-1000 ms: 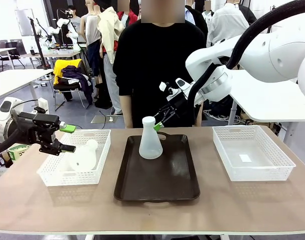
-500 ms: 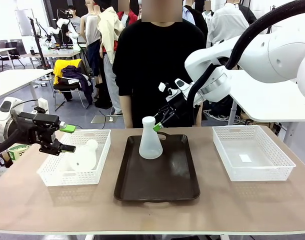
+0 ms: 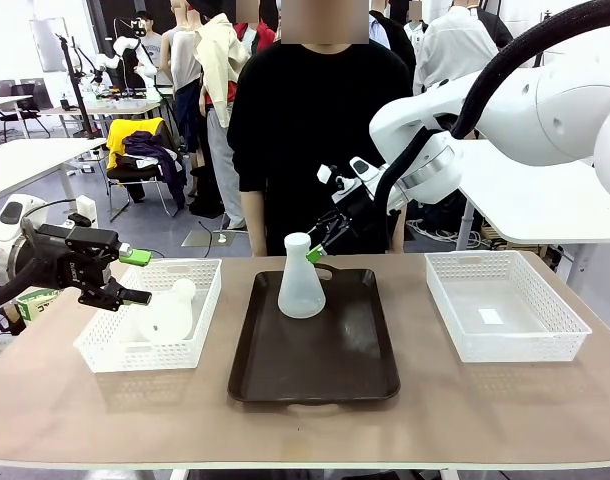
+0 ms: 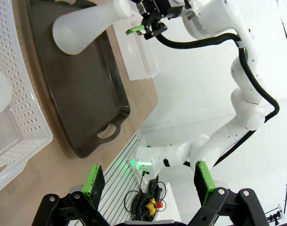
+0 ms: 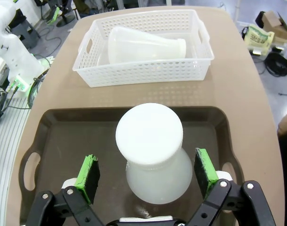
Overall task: Prepare the laboratory tools.
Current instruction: Pick up the Big flask that the person points to.
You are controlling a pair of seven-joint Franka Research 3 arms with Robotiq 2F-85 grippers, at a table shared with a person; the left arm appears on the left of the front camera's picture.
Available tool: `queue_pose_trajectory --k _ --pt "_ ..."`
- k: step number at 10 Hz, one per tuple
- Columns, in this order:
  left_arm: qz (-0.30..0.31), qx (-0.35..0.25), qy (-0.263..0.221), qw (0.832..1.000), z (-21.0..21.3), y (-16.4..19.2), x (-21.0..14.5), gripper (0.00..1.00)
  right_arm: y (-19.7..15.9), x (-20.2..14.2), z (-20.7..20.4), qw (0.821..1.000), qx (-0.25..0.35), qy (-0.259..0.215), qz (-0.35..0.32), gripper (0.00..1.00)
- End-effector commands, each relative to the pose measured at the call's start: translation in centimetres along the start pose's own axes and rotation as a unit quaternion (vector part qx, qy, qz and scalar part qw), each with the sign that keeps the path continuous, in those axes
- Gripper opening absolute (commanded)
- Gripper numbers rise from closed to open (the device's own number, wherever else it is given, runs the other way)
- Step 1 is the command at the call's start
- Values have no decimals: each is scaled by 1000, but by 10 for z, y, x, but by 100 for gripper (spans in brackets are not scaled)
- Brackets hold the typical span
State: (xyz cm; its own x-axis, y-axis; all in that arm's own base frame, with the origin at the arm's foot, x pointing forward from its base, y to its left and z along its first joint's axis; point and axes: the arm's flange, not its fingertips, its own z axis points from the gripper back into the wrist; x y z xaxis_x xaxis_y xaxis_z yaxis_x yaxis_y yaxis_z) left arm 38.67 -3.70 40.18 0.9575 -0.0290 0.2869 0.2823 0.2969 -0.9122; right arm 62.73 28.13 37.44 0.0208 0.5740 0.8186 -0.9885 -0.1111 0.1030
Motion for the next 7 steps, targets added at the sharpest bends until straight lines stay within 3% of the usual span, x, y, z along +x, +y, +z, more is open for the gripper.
queue_pose_trajectory --k 1,2,7 --pt "-12 -12 -10 1000 -1 1 -1 100 -3 -1 0 1000 0 0 2 100" --pt "-12 -12 -10 1000 -1 1 -1 100 0 0 0 1000 0 0 0 100" --pt "-12 -12 -10 1000 -1 1 -1 100 30 9 83 996 -68 61 -19 100"
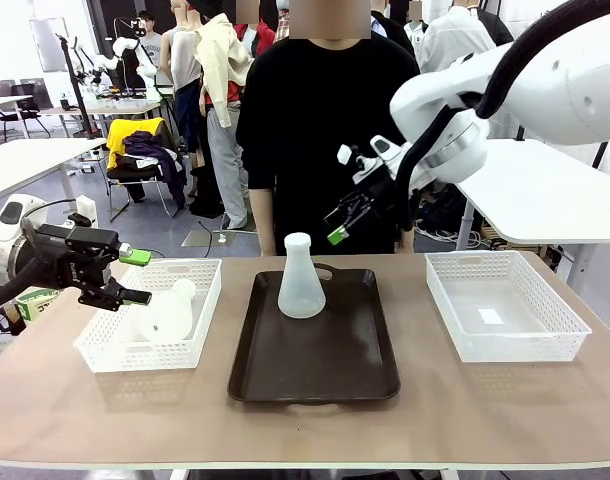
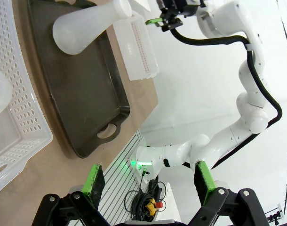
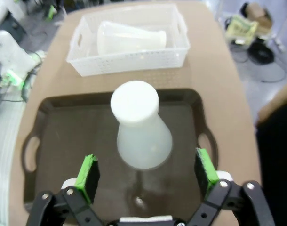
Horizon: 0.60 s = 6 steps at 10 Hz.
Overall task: Prepare the laboratory tools.
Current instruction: Pick up the Big flask that the person points to.
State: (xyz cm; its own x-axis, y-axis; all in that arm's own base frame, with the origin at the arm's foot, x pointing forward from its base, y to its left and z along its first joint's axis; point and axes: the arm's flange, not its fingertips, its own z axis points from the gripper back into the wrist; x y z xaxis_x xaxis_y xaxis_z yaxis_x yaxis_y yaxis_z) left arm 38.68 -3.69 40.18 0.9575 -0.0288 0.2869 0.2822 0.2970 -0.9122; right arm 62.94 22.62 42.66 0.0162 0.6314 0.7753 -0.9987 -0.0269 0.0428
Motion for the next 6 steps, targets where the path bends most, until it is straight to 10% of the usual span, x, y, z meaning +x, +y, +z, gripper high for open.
queue_pose_trajectory --k 1,6 --pt "-12 -12 -10 1000 -1 1 -1 100 26 -6 28 998 -37 42 -35 100" --pt "-12 -12 -10 1000 -1 1 -1 100 86 -63 119 974 -161 60 -147 100"
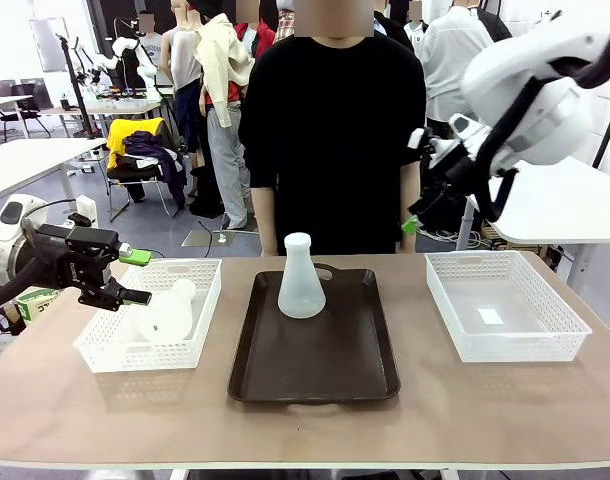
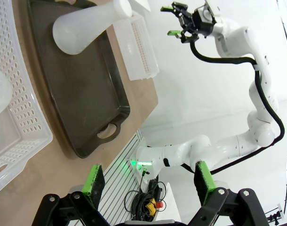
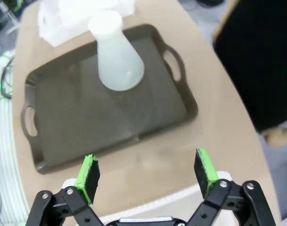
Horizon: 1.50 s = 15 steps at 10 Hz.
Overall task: Prepare the laboratory tools.
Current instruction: Pick up the Big flask that the person points to.
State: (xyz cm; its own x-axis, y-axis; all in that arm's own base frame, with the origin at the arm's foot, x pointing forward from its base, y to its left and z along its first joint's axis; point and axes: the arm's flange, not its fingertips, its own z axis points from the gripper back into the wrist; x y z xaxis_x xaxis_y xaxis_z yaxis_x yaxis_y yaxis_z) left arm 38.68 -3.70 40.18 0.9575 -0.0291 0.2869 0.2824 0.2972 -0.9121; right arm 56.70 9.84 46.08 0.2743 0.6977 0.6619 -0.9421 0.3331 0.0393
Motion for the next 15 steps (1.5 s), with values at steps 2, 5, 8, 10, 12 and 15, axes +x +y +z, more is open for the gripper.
queue_pose_trajectory --k 2,5,8,10,12,15 --pt "-12 -12 -10 1000 -1 1 -1 100 19 -43 29 995 -56 -56 -56 100" --pt "-12 -12 -10 1000 -1 1 -1 100 15 -63 36 992 -66 -82 -74 100" --pt "-12 -12 -10 1000 -1 1 -1 100 11 -60 45 992 -57 -75 -84 100" --pt "-12 -12 -10 1000 -1 1 -1 100 11 -60 45 992 -57 -75 -84 100" --pt "-12 -12 -10 1000 -1 1 -1 100 11 -60 45 992 -57 -75 -84 100" --pt "-12 -12 -10 1000 -1 1 -1 100 11 -60 45 992 -57 -75 -84 100"
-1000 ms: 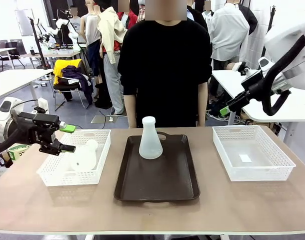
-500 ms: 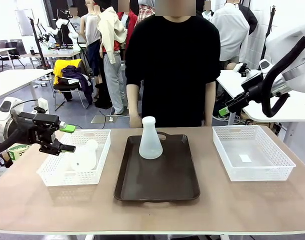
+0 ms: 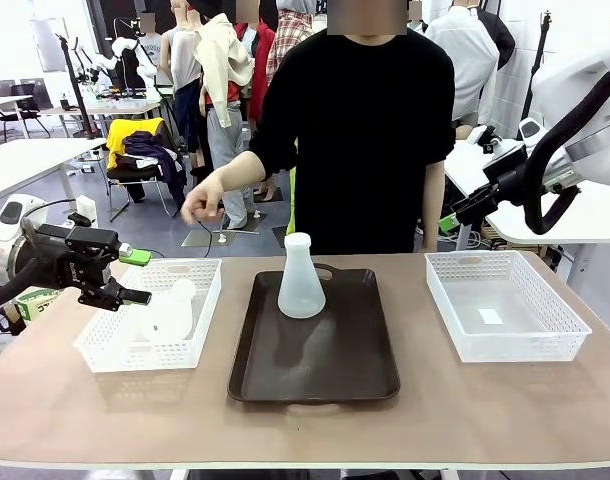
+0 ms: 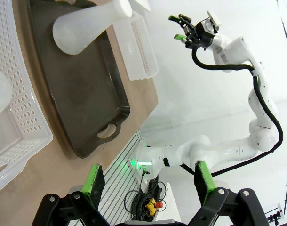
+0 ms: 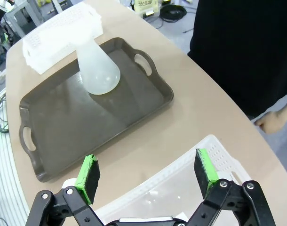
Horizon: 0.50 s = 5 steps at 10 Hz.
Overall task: Prepare the laboratory tools.
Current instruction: Pick up the Big flask that the person points to.
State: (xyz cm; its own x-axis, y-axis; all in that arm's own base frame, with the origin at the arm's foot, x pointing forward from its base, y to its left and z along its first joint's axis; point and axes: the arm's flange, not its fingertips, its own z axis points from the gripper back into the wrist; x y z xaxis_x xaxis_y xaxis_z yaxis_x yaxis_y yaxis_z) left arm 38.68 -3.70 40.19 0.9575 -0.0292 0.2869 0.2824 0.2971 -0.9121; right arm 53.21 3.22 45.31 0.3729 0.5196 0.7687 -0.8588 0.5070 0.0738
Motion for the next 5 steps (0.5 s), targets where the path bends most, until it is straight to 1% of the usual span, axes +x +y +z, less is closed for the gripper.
queue_pose_trajectory --k 1,5 --pt "-12 -12 -10 1000 -1 1 -1 100 1 1 2 1000 -1 8 -4 100" --pt "-12 -12 -10 1000 -1 1 -1 100 1 1 2 1000 -1 8 -4 100"
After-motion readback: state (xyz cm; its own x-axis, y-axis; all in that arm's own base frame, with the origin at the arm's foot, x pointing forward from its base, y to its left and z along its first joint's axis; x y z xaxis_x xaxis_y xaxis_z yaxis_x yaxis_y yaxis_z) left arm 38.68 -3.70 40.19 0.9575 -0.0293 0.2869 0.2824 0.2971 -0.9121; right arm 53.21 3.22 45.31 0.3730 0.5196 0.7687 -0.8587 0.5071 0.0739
